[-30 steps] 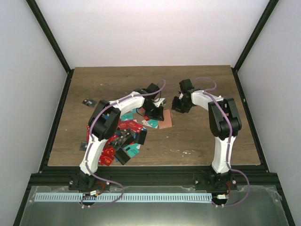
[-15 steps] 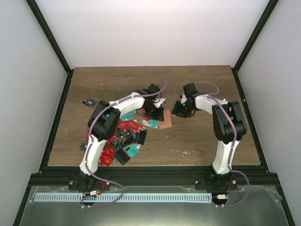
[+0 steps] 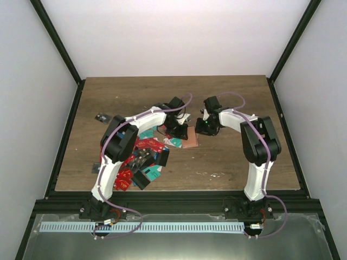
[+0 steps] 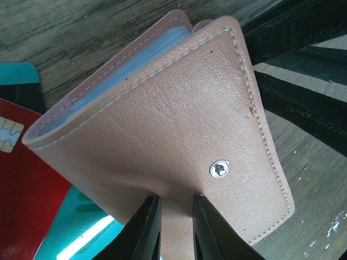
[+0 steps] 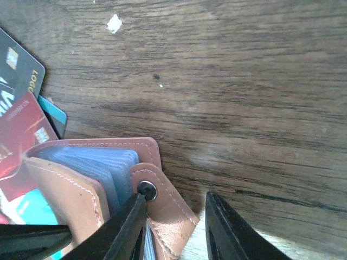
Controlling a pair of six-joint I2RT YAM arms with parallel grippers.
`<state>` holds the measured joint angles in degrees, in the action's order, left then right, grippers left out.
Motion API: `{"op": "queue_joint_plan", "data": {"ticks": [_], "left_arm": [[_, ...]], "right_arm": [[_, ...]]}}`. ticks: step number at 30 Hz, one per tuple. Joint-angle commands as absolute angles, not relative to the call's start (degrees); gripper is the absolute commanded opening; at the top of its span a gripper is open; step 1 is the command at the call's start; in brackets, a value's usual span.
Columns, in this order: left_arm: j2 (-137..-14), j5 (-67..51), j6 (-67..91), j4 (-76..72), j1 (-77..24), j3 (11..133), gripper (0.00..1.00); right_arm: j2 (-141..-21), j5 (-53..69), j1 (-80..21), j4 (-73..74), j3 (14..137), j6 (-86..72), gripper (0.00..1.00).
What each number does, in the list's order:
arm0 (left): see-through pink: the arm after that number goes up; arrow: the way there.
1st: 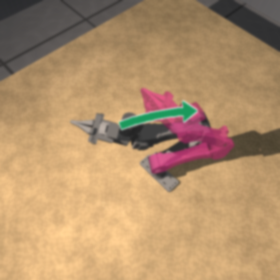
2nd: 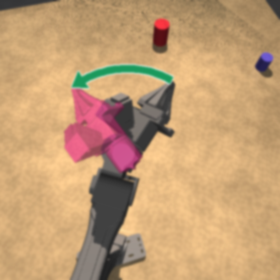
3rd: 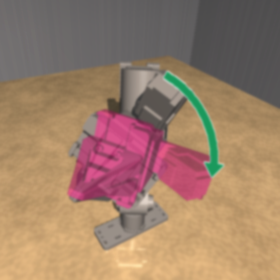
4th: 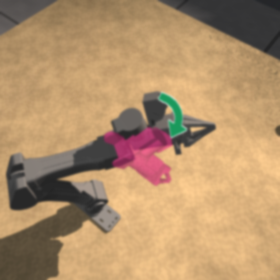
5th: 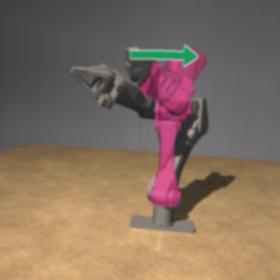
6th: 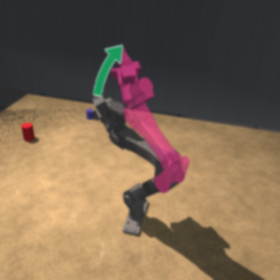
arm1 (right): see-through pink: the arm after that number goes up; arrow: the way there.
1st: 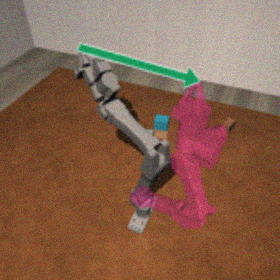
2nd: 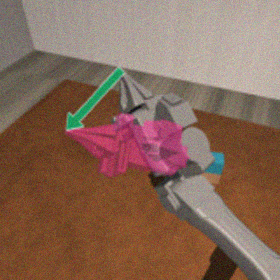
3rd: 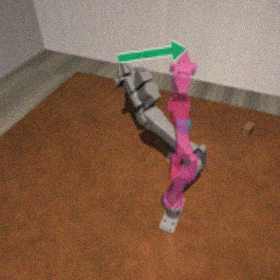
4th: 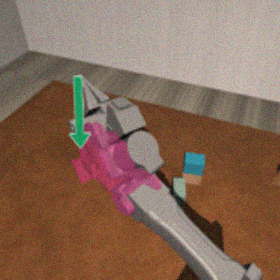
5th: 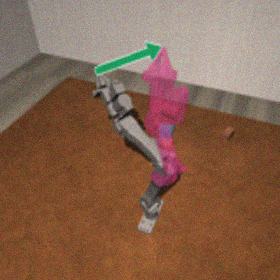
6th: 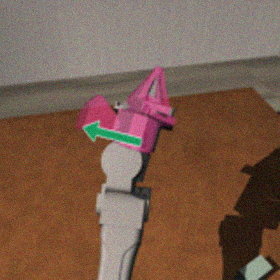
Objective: Put the credit cards into the card holder
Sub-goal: Close the card holder at the center of the board.
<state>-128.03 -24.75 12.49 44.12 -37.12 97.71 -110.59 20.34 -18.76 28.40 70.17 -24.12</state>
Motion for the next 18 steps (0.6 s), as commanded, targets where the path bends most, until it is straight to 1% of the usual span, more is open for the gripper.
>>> {"op": "queue_joint_plan", "data": {"ticks": [1,5,10,14,18], "left_arm": [[-131.84,-17.84,11.26,51.93,-37.27,94.03,0.2],[-131.58,-16.98,11.15,52.12,-37.27,93.74,0.2],[-131.56,-16.11,11.5,52.21,-37.27,93.69,0.2],[-131.57,-15.52,11.86,52.37,-37.25,93.6,0.2],[-131.29,-15.29,11.94,52.39,-37.27,93.6,0.2]], "right_arm": [[-112.91,7.56,-21.94,35.26,73.34,-21.88,0.32],[-111.09,0.18,-21.98,37.74,73.2,-21.86,0.29],[-107.73,-2.74,-21.93,39.27,72.71,-21.66,0.29],[-105.27,-3.15,-21.7,39.9,71.74,-22.13,0.29],[-102.23,1.81,-21.02,38.31,69.72,-22.71,0.29]]}}
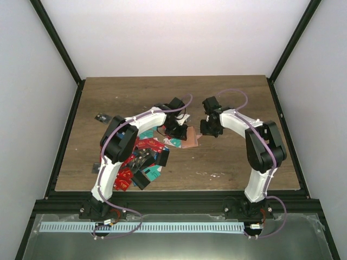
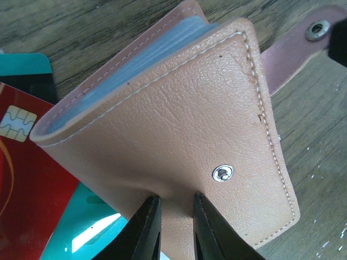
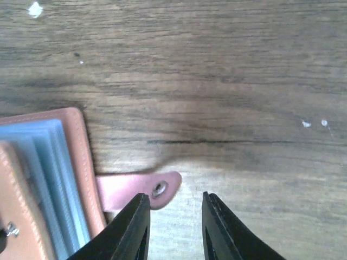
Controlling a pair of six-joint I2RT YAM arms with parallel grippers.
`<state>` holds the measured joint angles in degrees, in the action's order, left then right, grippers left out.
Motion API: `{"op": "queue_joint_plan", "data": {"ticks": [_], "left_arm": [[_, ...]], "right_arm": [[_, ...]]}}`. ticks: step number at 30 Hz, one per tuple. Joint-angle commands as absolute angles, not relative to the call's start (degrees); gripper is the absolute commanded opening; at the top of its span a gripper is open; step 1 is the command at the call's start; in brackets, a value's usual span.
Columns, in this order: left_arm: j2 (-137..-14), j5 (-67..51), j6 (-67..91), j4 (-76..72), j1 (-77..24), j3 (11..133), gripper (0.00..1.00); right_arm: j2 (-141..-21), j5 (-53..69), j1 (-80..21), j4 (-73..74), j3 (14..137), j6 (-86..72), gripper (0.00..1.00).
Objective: Put the credit cards into the card holder
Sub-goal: Close the card holder at the center of the board.
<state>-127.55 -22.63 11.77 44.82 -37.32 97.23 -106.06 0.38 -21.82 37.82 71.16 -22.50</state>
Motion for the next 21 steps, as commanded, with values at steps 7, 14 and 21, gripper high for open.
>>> {"op": "queue_joint_plan", "data": {"ticks": [7,14,21], "left_arm": [[-129.45,-16.54,12.69,51.95,-37.27,93.65,0.2],[-129.51,-16.88,12.7,52.12,-37.27,94.06,0.2],[-130.16,-16.88,13.17,52.8,-37.27,95.54,0.21]], "right_arm": [[-97.34,15.46,-18.66,31.99,65.58,-28.98,0.32],[-97.98,20.01,-16.61,28.79,66.28,-32.29,0.36],[-102.64,21.9,-15.99,30.48,70.65,-30.61,0.35]]}}
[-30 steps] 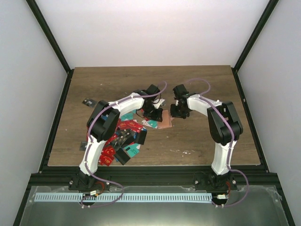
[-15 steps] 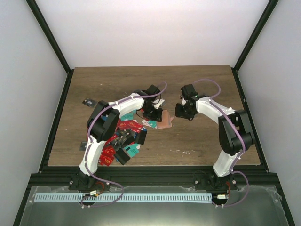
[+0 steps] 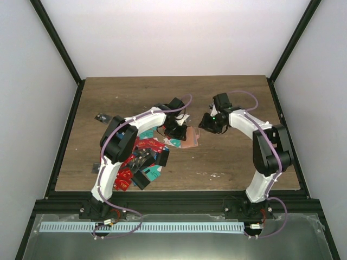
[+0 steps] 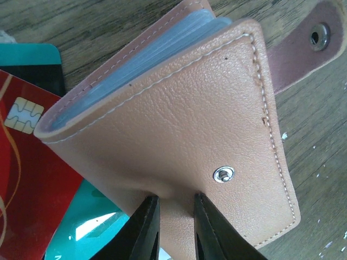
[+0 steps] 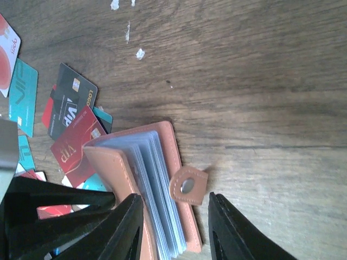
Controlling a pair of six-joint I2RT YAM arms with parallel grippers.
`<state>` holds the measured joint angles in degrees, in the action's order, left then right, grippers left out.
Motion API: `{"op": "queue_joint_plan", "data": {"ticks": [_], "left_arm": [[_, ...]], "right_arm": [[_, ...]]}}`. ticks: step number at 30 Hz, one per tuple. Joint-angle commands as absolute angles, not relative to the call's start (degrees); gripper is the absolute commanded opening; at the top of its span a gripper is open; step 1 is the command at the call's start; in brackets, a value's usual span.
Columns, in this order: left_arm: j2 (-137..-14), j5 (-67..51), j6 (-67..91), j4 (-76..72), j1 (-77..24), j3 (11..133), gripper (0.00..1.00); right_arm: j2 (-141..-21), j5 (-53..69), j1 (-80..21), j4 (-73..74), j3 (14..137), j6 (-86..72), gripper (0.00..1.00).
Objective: Put the credit cards into the card holder
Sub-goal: Close the card holder at the center of the board.
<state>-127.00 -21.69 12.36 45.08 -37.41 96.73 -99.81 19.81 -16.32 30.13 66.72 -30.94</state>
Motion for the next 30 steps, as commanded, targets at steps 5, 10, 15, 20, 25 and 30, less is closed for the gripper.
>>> {"op": "queue_joint_plan", "data": {"ticks": [5,10,15,20,25,30], "left_arm": [[-130.64,-17.3,13.49,54.4,-37.27,98.77,0.28],[-131.19,-17.73,13.73,55.81,-37.27,101.55,0.36],[-131.18,-17.92,13.8,57.77,-37.03,105.2,0.42],[-130.98,-17.32,13.69,59.68,-36.01,108.39,0.43],[-131.24,-18.3,13.2,59.65,-35.36,108.89,0.43],[-132.58,-21.35,11.85,59.37,-35.33,110.95,0.42]], "right_arm": [[-104.4,23.19,-15.95,31.13,71.95,-29.14,0.35],[-105.41,23.97,-15.96,31.68,72.28,-27.96,0.32],[-105.87,24.12,-15.94,32.02,72.4,-27.19,0.31],[-106.38,23.98,-15.99,32.26,72.43,-26.6,0.28],[-106.28,23.91,-15.97,32.2,72.25,-26.44,0.27],[-106.25,23.76,-15.95,32.42,72.22,-25.97,0.25]]}}
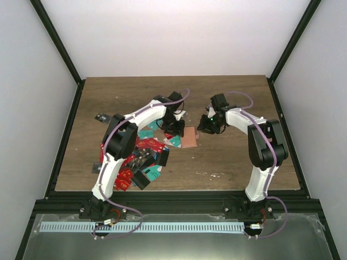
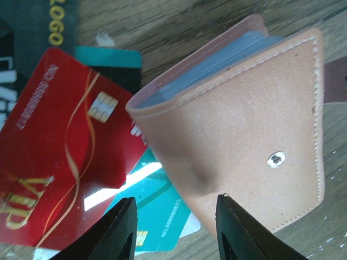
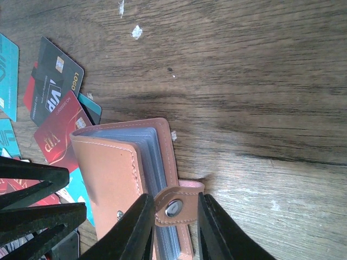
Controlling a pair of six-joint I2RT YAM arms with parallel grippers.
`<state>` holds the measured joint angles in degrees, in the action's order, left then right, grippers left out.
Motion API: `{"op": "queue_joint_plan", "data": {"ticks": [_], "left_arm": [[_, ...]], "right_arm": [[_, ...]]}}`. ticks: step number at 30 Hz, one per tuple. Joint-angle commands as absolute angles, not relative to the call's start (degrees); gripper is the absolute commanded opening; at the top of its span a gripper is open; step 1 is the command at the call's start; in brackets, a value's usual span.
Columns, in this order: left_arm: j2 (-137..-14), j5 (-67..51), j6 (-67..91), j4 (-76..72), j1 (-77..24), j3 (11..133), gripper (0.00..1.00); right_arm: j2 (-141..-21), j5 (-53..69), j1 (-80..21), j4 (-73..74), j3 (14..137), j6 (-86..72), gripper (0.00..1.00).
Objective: Put the credit cards into the card holder
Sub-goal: Close the card holder at the center of the board.
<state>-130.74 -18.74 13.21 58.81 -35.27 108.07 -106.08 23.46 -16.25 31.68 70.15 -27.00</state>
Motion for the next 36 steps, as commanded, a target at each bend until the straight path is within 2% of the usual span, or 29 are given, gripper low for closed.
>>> {"op": "queue_joint_plan", "data": {"ticks": [1,6,13,20,25,30,36], "left_arm": [[-132.91,-21.93,11.48,59.47,-35.33,111.48,0.43],[-134.98,-23.62,10.15,60.41,-35.33,114.07,0.43],[-136.97,-23.38,10.53,60.33,-35.33,115.96,0.44],[-138.09,-23.2,11.53,60.12,-35.42,116.93,0.53],[-137.8,-23.36,12.42,59.7,-35.42,117.79,0.61],[-138.89,-23.36,12.82,59.77,-35.41,118.76,0.61],[-139.73,-22.77,13.46,59.6,-35.39,120.04,0.56]], "right_arm": [[-106.3,23.83,-15.99,32.43,72.24,-25.91,0.25],[-106.45,25.67,-15.96,31.99,72.84,-25.32,0.32],[-107.61,25.49,-16.37,33.66,74.52,-23.86,0.36],[-108.92,24.0,-17.1,35.56,75.39,-22.3,0.36],[-109.42,22.13,-17.2,36.51,75.9,-21.46,0.32],[-109.28,21.33,-17.18,36.65,75.81,-21.1,0.25],[-108.59,20.67,-17.22,36.74,75.82,-20.7,0.18]]}}
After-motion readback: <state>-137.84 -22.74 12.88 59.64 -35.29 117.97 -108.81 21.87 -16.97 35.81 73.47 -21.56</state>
